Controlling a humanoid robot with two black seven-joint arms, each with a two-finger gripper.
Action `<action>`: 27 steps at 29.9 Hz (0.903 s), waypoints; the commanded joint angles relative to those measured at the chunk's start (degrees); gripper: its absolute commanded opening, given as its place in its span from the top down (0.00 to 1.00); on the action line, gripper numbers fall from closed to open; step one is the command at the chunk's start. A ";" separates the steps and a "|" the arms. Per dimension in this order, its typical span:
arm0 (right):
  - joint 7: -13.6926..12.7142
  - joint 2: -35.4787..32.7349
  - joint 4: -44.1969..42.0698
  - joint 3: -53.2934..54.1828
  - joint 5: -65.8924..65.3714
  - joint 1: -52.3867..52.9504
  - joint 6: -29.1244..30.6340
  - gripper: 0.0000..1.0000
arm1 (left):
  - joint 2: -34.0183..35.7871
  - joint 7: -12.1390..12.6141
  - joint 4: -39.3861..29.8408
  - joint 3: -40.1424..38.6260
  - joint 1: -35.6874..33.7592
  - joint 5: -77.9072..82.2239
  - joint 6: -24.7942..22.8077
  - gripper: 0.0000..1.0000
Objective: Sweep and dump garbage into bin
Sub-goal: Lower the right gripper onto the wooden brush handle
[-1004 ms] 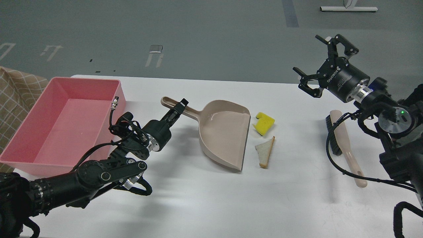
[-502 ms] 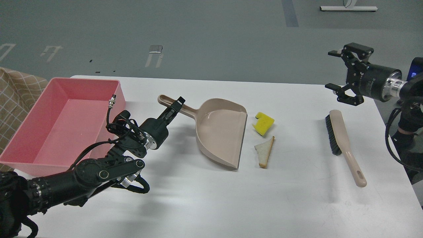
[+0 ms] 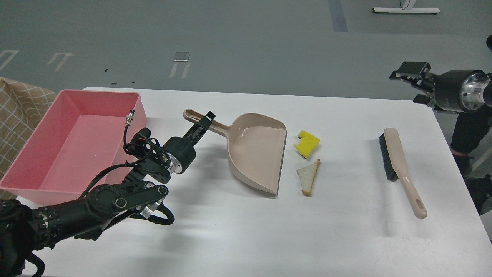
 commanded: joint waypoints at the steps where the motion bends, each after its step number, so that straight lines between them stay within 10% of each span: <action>1: 0.07 -4.60 6.91 -5.00 -0.20 -0.26 -0.01 0.00 | 0.18 0.09 -0.01 0.00 0.06 0.00 -0.02 1.00; 10: 0.42 -14.61 14.64 -15.98 -5.55 -0.96 -0.01 0.00 | 0.53 0.00 -0.54 0.00 0.23 0.00 -0.02 1.00; 27: -0.02 -12.86 17.72 -16.60 -8.73 -5.00 -0.01 0.02 | -0.44 0.00 -0.80 0.00 1.55 -0.09 -0.02 1.00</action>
